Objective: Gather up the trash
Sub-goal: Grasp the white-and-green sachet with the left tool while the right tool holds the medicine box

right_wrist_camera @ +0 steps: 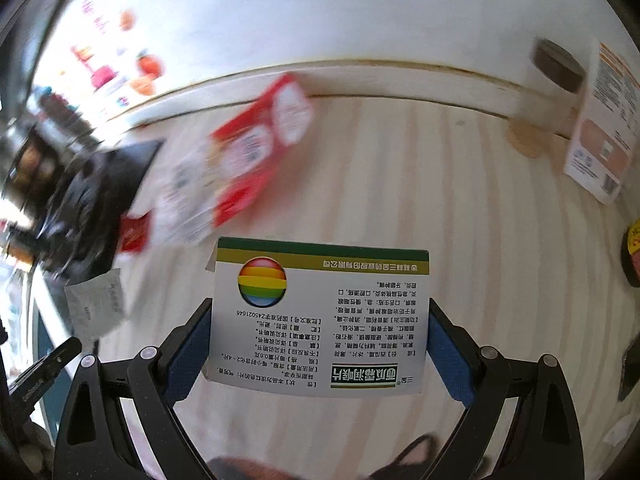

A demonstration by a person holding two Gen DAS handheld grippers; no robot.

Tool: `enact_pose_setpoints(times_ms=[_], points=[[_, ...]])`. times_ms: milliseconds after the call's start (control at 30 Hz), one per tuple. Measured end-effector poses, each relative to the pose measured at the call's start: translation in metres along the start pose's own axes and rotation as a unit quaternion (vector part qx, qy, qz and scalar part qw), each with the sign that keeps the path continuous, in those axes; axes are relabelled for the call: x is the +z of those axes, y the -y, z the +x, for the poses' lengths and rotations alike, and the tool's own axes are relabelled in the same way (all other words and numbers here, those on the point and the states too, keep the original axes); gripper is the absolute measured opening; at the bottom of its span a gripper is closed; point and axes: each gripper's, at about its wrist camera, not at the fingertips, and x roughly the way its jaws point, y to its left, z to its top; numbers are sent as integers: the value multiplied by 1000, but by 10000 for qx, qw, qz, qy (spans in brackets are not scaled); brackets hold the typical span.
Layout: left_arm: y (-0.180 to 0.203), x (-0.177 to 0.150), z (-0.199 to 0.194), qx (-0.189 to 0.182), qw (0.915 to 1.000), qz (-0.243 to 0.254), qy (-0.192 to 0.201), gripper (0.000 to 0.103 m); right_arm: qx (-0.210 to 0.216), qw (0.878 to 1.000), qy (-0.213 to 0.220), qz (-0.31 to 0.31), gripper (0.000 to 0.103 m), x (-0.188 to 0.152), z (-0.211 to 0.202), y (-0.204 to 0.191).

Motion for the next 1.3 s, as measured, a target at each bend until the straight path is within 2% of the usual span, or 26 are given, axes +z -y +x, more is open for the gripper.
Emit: enact_pose_setpoints(times_ms=[67, 200, 300, 367, 467, 533, 600, 733, 867, 967, 1033, 1067, 1100, 1200, 1233, 1300], points=[[-19, -15, -11, 30, 9997, -238, 52, 0, 186, 9995, -80, -259, 98, -11, -4, -26], [-91, -65, -45, 207, 9965, -795, 143, 0, 553, 9947, -303, -807, 98, -41, -7, -91], [-139, -104, -51, 281, 9909, -1315, 49, 0, 807, 9864, -503, -1343, 98, -77, -7, -152], [-181, -137, -53, 264, 9836, -1784, -16, 0, 949, 9797, -688, -1630, 98, -105, -4, -191], [-215, -165, -50, 149, 9760, -2168, -139, 0, 1036, 9724, -906, -1883, 98, -144, 2, -234], [-217, -165, -50, 176, 9780, -2077, -51, 0, 979, 9733, -989, -1824, 98, -161, 7, -245], [-208, -156, -49, 208, 9827, -1839, 30, 1, 807, 9777, -961, -1681, 98, -167, 9, -242], [-171, -118, -20, 152, 9903, -1382, -16, 2, 358, 9878, -882, -1236, 98, -158, 12, -204], [-112, -81, 1, -17, 9955, -937, 164, 4, -53, 9955, -643, -698, 98, -128, 5, -144], [-71, -61, 20, -209, 9979, -609, -58, 6, -226, 9977, -494, -410, 98, -108, -2, -105], [-40, -50, 37, -342, 9981, -367, -370, 22, -292, 9985, -415, -224, 98, -96, -5, -76], [-29, -47, 44, -382, 9977, -291, -478, 46, -303, 9986, -401, -165, 98, -90, -3, -67], [-18, -45, 52, -412, 9972, -228, -577, 63, -297, 9988, -380, -74, 98, -85, -2, -56], [9, -43, 72, -504, 9949, -90, -873, 63, -247, 9989, -363, 166, 98, -72, 1, -32], [18, -43, 80, -410, 9935, -53, -1062, 63, -209, 9988, -358, 270, 98, -69, 3, -22], [33, -43, 83, -149, 9946, 169, -1014, 68, -172, 9985, -366, 363, 98, -66, 5, -11]])
